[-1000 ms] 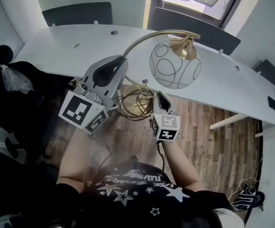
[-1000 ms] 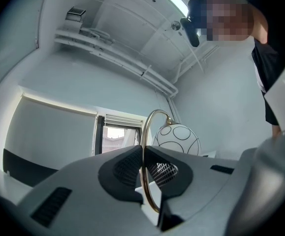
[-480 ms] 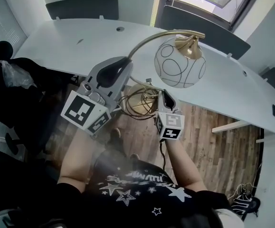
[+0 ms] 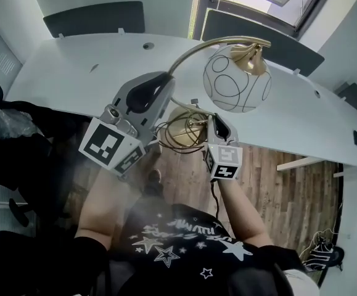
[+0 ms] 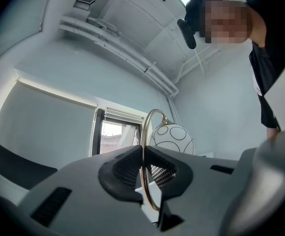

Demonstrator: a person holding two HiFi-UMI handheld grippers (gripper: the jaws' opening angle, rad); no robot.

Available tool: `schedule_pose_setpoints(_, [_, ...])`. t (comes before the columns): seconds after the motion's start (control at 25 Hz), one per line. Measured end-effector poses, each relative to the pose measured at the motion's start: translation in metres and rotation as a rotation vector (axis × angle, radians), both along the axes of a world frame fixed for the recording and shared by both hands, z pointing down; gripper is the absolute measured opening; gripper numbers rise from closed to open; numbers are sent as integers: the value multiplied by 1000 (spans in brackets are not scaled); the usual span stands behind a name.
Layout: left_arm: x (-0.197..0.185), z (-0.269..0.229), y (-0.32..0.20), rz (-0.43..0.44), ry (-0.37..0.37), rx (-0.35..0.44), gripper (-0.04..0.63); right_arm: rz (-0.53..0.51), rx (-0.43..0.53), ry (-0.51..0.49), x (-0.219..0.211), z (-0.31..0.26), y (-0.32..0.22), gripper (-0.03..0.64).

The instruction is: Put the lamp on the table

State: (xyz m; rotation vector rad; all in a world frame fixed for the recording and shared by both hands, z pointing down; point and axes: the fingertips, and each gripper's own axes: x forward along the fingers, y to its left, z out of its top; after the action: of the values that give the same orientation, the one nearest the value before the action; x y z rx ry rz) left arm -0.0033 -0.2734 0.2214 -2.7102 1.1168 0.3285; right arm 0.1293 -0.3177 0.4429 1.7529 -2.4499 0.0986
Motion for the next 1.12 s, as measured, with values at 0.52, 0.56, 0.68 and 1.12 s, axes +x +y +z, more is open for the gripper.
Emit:
schedule_pose_setpoints(0.52, [-18,3,-116,98,-26,-32,32,77,-49,-13,-25,10,-100,34])
schedule_pose_setpoints(0.56, [-18,3,-125,106,-29,-37,34,83,-57,-15,-25,11,-107,34])
schedule_pose_setpoints(0.68, [-23,9,-147,125,-22,-53,32,106,-71,-13,-30,17,-126,34])
schedule_pose_setpoints(1.12, [-41,32,-205,194,-15,-87,34,175,-108,5,-46,40,-175,34])
